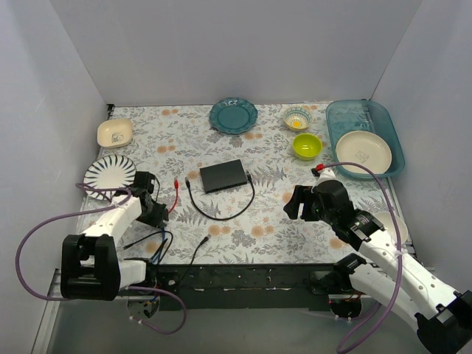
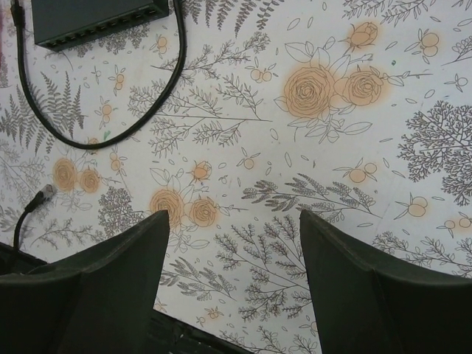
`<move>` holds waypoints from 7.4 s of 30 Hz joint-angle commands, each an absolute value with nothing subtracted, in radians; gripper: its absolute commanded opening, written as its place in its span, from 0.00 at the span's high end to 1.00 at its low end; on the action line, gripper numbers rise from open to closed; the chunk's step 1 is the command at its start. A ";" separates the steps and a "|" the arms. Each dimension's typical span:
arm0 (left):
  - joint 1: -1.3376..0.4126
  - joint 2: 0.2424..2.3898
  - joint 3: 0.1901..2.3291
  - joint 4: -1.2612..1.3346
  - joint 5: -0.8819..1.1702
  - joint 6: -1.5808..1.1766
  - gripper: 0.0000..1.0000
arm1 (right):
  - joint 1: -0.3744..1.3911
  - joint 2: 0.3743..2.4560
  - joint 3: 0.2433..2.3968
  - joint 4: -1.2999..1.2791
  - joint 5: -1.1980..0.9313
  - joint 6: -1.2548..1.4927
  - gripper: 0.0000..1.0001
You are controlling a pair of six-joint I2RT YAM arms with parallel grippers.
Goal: Pull the plug from the switch port
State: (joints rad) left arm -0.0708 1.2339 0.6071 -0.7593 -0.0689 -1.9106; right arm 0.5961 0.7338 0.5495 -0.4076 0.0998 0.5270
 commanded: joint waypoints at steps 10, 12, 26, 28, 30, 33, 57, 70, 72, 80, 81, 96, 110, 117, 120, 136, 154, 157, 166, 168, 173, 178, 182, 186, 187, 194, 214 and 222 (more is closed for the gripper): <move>-0.220 1.037 0.939 -0.594 -0.135 -1.793 0.74 | 0.603 0.745 0.538 -0.344 0.068 0.511 0.21; -0.403 1.135 0.957 -0.539 -0.124 -1.784 0.74 | 0.604 0.756 0.541 -0.333 0.066 0.509 0.21; -0.802 1.699 1.078 -0.474 -0.192 -1.803 0.73 | 0.611 0.798 0.569 -0.322 0.069 0.499 0.21; -0.805 1.727 1.086 -0.483 -0.135 -1.801 0.72 | 0.611 0.798 0.571 -0.330 0.083 0.494 0.21; -0.819 1.749 1.056 -0.485 -0.114 -1.816 0.72 | 0.609 0.793 0.569 -0.330 0.092 0.489 0.21; -0.836 1.772 1.005 -0.527 -0.092 -1.833 0.74 | 0.611 0.796 0.568 -0.325 0.097 0.480 0.21; -0.624 1.000 0.730 -1.037 -0.320 -2.193 0.84 | 0.611 0.804 0.545 -0.317 0.106 0.463 0.21; -1.041 1.639 1.158 -0.540 -0.028 -1.680 0.81 | 0.607 0.793 0.551 -0.328 0.103 0.482 0.21; -1.071 1.681 1.178 -0.558 -0.025 -1.611 0.81 | 0.606 0.793 0.552 -0.333 0.107 0.483 0.21; -1.100 1.790 1.036 -0.575 0.014 -1.633 0.83 | 0.606 0.796 0.554 -0.337 0.117 0.482 0.21; -1.088 1.798 1.025 -0.606 -0.021 -1.699 0.83 | 0.606 0.799 0.555 -0.337 0.120 0.479 0.21; -0.458 1.226 0.571 -0.834 -0.086 -2.043 0.89 | 0.597 0.857 0.572 -0.334 0.123 0.454 0.20; -0.126 1.293 1.029 -0.911 -0.298 -1.884 0.80 | 0.595 0.952 0.638 -0.288 0.106 0.434 0.19; -0.190 1.443 0.999 -0.574 -0.025 -1.836 0.79 | 0.578 1.241 0.799 -0.155 0.061 0.442 0.21; -0.260 1.532 1.015 -0.568 -0.060 -1.825 0.83 | 0.549 1.425 0.925 -0.150 0.008 0.459 0.30; -0.287 1.839 1.105 -0.528 -0.016 -1.848 0.84 | 0.446 2.017 1.328 -0.137 -0.285 0.586 0.96; -0.480 1.891 1.043 -0.440 0.147 -1.740 0.85 | 0.482 1.832 0.881 0.063 -0.396 0.581 0.96; -0.527 1.876 1.002 -0.443 0.159 -1.747 0.85 | 0.483 1.758 0.783 0.051 -0.387 0.549 0.96; -0.644 1.787 0.917 -0.460 0.158 -1.778 0.86 | 0.482 1.695 0.793 -0.041 -0.331 0.529 0.96; -0.650 1.781 0.933 -0.480 0.149 -1.767 0.86 | 0.482 1.707 0.824 -0.063 -0.322 0.526 0.96; -0.667 1.746 0.927 -0.512 0.123 -1.763 0.87 | 0.482 1.707 0.854 -0.094 -0.308 0.525 0.97; -0.669 1.689 0.870 -0.523 0.104 -1.787 0.87 | 0.479 1.694 0.833 -0.103 -0.288 0.525 0.97; -0.669 1.660 0.838 -0.540 0.069 -1.821 0.87 | 0.479 1.683 0.830 -0.104 -0.281 0.520 0.97; -0.667 1.641 0.865 -0.590 0.012 -1.825 0.82 | 0.477 1.623 0.847 -0.132 -0.223 0.508 0.95; -0.661 1.635 0.874 -0.606 -0.036 -1.824 0.81 | 0.479 1.606 0.856 -0.158 -0.206 0.506 0.94; -0.603 1.577 0.927 -0.654 -0.094 -1.770 0.71 | 0.480 1.448 0.897 -0.267 -0.118 0.488 0.83; -0.595 1.721 0.937 -0.500 0.058 -1.744 0.76 | 0.479 1.164 0.634 -0.285 -0.137 0.491 0.83; -0.526 1.701 0.924 -0.509 0.020 -1.746 0.75 | 0.480 1.083 0.614 -0.321 -0.124 0.472 0.83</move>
